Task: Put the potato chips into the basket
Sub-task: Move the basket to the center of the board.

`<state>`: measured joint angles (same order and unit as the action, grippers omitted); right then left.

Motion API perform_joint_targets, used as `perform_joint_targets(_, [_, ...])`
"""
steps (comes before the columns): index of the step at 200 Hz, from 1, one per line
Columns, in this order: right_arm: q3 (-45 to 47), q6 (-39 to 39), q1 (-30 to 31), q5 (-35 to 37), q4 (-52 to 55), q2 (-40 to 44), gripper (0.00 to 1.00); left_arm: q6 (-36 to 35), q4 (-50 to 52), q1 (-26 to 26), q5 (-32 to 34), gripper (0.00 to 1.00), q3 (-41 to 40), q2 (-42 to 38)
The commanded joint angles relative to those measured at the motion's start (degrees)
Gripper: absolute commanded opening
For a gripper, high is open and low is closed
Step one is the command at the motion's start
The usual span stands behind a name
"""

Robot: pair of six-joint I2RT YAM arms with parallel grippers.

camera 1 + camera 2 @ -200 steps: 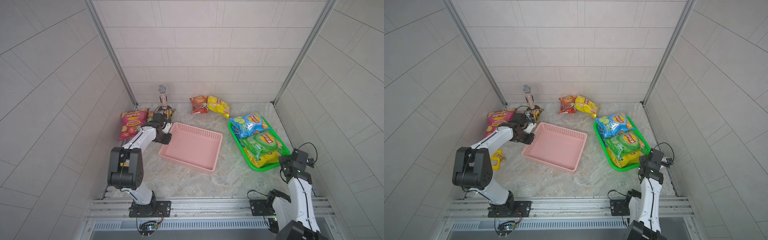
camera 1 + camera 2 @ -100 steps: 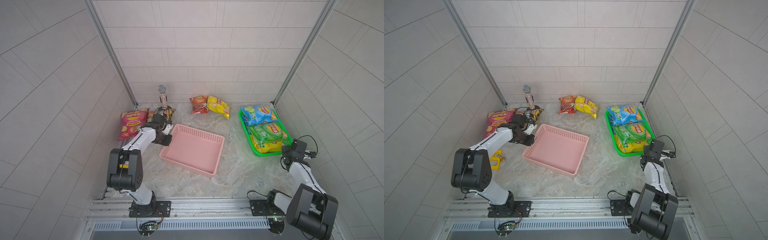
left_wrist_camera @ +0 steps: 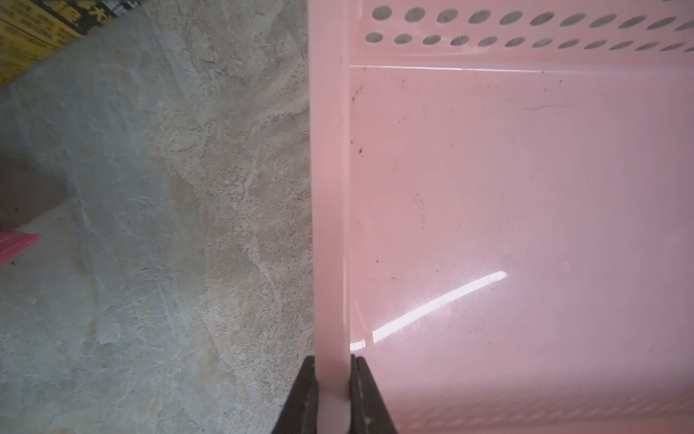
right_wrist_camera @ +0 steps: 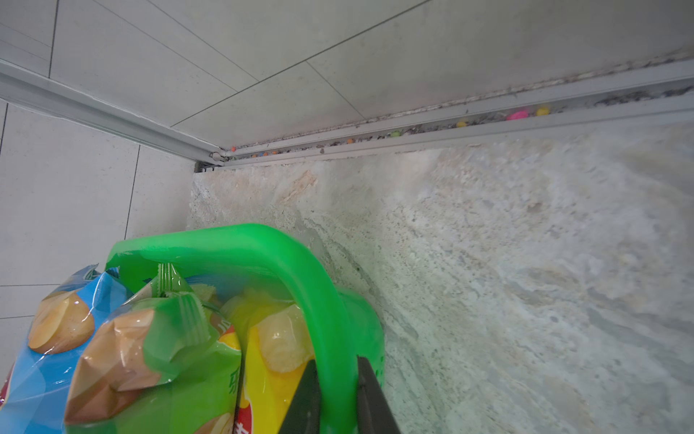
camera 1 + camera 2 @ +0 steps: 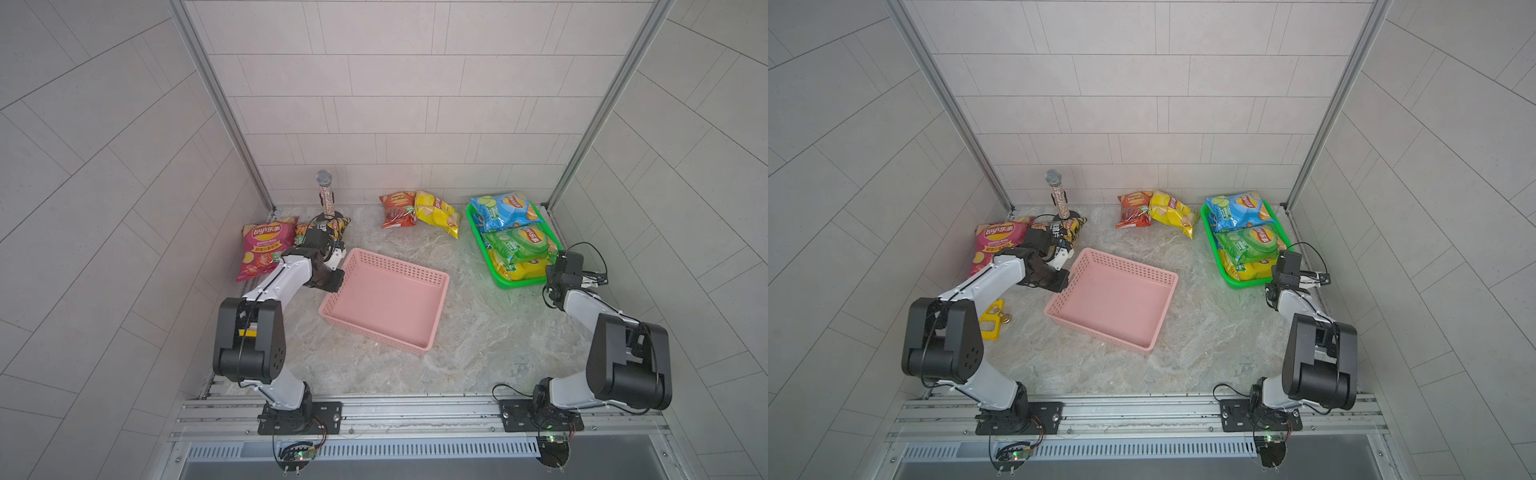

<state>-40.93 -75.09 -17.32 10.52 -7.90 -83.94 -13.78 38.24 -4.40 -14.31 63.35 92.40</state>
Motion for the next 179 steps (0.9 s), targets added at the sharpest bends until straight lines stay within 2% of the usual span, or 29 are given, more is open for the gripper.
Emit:
perform_joint_targets(1, [-1.3,-2.2,0.4,4.3,-2.7,-2.1,0.00,-1.3,7.2,-0.3,-0.9,0.07,-2.7,1.0])
perform_joint_targets(40, [-2.8,-1.6,0.4,6.3,-2.9,-3.7,0.00,-1.3,7.0,-0.4,-1.3,0.07,-2.6,1.2])
perform_joint_targets(65, [-4.1,1.5,0.6,4.0,-2.5,-3.9,0.29,-1.3,6.8,-0.3,-2.0,0.07,-2.4,1.4])
perform_joint_targets(85, [-2.6,2.9,1.1,3.9,-0.8,0.0,0.54,-1.4,7.0,-0.5,-2.1,0.08,-2.4,1.5])
perform_joint_targets(107, [-1.0,5.0,1.2,4.0,3.7,6.7,0.66,-1.3,7.3,-0.6,-2.1,0.13,-2.5,1.0])
perform_joint_targets(120, [-0.3,7.4,1.1,3.4,5.4,10.9,0.67,-1.4,7.4,-0.6,-2.1,0.16,-2.7,0.6])
perform_joint_targets(160, [-2.2,12.5,1.7,-3.4,15.4,20.0,0.70,-2.5,9.0,-0.6,-2.8,0.41,-1.9,-2.4])
perform_joint_targets(179, [-4.4,16.3,5.1,-6.6,20.7,22.8,0.70,-3.5,11.3,-0.5,-2.7,0.54,-0.3,-5.0])
